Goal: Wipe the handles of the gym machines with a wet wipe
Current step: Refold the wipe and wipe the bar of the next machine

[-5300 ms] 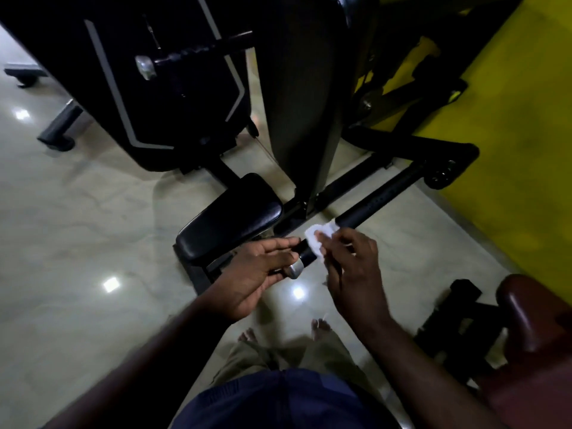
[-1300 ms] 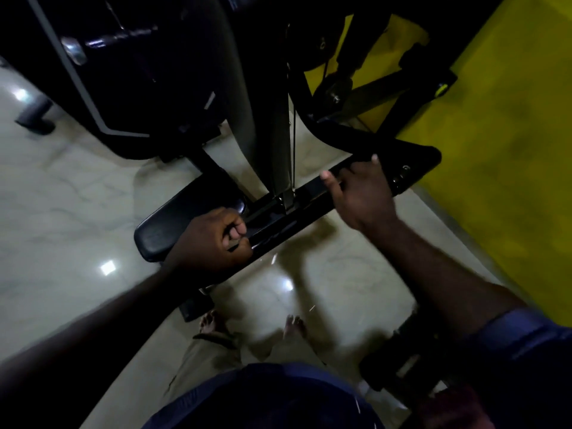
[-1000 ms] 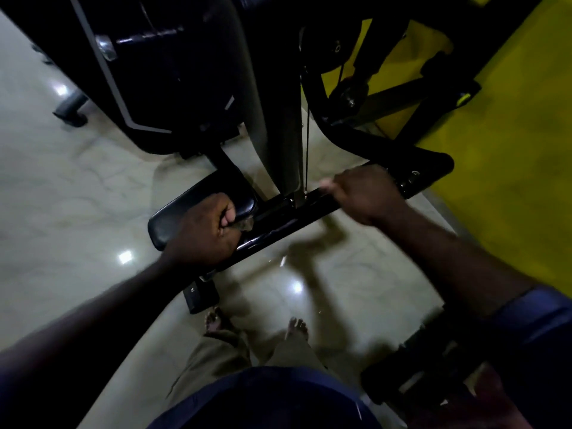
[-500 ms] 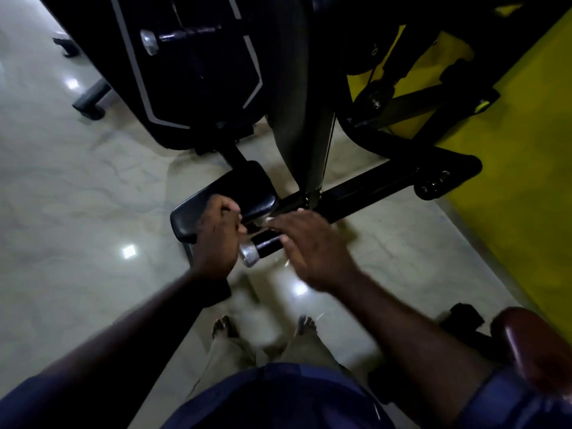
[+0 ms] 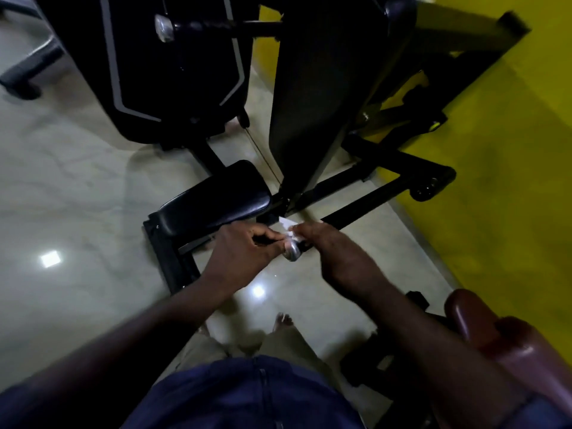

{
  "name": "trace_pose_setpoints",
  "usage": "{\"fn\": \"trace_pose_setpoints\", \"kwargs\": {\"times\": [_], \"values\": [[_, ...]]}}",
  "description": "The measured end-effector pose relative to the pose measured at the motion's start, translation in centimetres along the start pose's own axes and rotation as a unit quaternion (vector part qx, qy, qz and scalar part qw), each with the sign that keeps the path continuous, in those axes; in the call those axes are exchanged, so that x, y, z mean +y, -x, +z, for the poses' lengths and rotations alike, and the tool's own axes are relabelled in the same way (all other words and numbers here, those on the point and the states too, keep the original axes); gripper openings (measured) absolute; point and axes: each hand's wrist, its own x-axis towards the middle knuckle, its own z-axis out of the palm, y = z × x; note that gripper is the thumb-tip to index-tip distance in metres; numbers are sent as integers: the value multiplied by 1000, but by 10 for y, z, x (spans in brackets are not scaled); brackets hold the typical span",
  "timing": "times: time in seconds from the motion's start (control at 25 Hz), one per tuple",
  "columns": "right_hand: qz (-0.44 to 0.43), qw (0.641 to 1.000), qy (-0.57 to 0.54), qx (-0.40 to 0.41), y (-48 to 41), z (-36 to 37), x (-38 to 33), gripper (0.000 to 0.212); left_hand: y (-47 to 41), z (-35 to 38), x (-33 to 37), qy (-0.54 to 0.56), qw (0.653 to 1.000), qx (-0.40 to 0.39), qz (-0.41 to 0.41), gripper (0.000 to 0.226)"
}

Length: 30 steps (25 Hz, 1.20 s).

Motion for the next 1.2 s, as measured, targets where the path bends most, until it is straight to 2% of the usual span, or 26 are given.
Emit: {"fn": "trace_pose_setpoints", "kwargs": {"times": [0.04,0.16,0.2,0.24,0.32,0.36,0.44,0.52,0.6,0.64,0.68,0.72,0.76,0.84,0.92,1.0,1.08,1.16,1.2], "values": [[-13,1000,16,21,-4,-8,20,78,-2,-3,0,-6,1000,-12,4,15],[124,981,-33,147,-4,-1,9,66,-9,-10,1,-8,999,-54,-1,14],[136,978,-23,158,-1,11,-8,66,-12,-11,1,-12,998,-68,4,14],[109,984,-2,138,6,24,-23,68,-15,-11,1,-16,997,-81,8,15],[-4,994,42,100,17,28,-21,71,-22,-12,0,-14,994,-107,9,15],[-3,993,55,107,14,21,-4,71,-26,-12,0,-10,992,-123,6,17],[141,972,-1,186,7,5,26,62,-30,-11,4,2,988,-154,-10,18],[260,909,-89,313,3,14,19,48,-34,-10,10,6,985,-174,-9,13],[355,818,-245,381,3,52,-35,41,-37,-9,14,-16,983,-181,8,15],[392,740,-366,406,2,66,-70,39,-38,-9,15,-30,983,-178,18,15],[406,646,-491,420,1,72,-96,36,-38,-9,16,-42,983,-178,25,15],[412,547,-600,414,-2,73,-104,34,-39,-10,17,-53,982,-179,31,15],[421,467,-674,388,-5,74,-91,31,-41,-10,18,-63,980,-183,37,15],[442,361,-745,345,-11,56,-50,26,-43,-9,21,-84,977,-189,52,14],[449,301,-775,327,-20,38,-29,28,-45,-5,21,-98,976,-180,70,15],[469,304,-781,280,-17,46,-45,28,-45,-2,18,-113,976,-162,96,17],[463,288,-812,210,-7,53,-71,27,-45,-1,13,-133,974,-147,110,17],[473,284,-814,179,-7,48,-60,36,-50,0,10,-158,971,-145,104,19],[467,269,-822,184,-11,43,-39,40,-52,0,12,-165,971,-149,87,21]]}}
